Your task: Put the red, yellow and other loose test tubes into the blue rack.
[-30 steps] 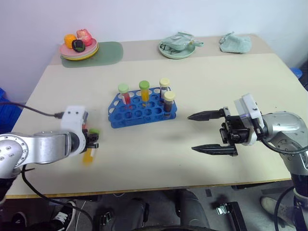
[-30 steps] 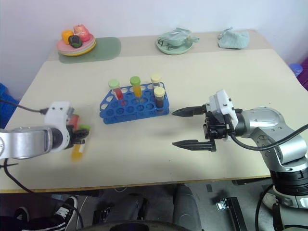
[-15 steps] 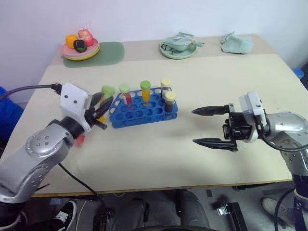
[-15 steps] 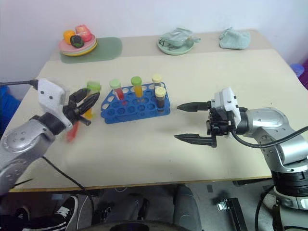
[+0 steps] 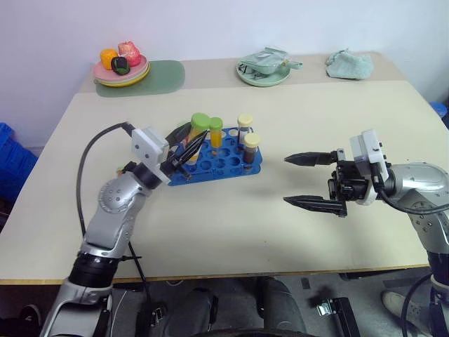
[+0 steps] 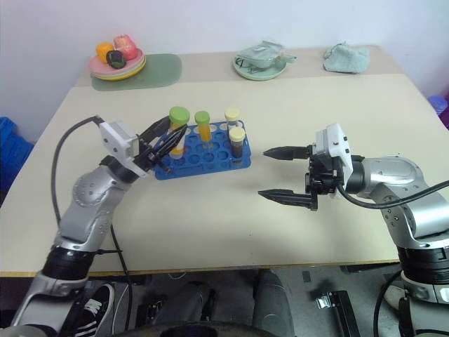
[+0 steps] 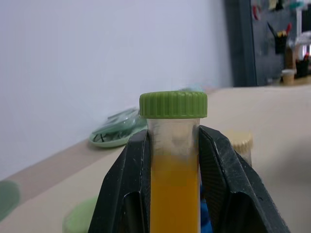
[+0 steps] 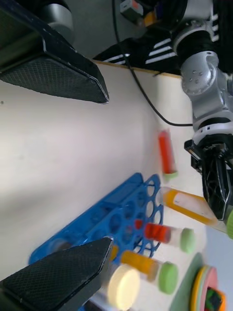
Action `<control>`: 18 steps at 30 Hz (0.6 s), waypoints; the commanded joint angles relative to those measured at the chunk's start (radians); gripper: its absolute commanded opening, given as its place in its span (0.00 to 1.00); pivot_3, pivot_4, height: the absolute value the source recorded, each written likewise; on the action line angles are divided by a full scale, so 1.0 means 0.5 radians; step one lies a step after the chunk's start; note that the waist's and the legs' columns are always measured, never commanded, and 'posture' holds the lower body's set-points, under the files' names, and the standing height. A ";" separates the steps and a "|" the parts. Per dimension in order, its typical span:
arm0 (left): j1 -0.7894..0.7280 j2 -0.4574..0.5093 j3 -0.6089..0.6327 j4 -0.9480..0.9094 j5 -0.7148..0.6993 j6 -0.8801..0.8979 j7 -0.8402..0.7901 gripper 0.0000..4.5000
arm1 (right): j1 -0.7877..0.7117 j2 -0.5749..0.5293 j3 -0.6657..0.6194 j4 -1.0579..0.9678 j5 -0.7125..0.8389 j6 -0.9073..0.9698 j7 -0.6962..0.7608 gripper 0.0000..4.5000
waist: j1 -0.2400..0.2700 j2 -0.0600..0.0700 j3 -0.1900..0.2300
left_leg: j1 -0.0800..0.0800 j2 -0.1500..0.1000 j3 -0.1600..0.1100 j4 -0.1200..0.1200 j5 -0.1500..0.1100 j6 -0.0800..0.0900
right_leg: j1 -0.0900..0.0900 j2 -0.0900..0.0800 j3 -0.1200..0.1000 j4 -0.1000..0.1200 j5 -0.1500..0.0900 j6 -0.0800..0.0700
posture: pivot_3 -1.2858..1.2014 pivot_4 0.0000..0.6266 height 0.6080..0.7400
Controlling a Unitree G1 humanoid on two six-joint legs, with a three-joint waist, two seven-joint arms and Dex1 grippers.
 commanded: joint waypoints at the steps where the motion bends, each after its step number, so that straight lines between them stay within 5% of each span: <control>1: -0.128 -0.107 0.012 0.125 0.108 -0.219 -0.061 0.18 | 0.001 -0.053 -0.115 -0.005 0.038 0.045 -0.034 1.00 | 0.001 0.000 0.000 | 0.000 0.000 0.000 0.000 0.000 0.000 | 0.000 0.000 0.000 0.000 0.000 0.000 | 0.52 0.24 1.00; 18: -0.203 -0.415 0.085 0.523 0.141 -0.440 -0.269 0.18 | 0.069 -0.062 -0.171 -0.105 0.042 0.079 -0.141 1.00 | 0.003 -0.001 -0.001 | 0.000 0.000 0.000 0.001 0.000 0.000 | 0.001 0.000 0.000 0.000 0.001 0.001 | 0.52 0.24 1.00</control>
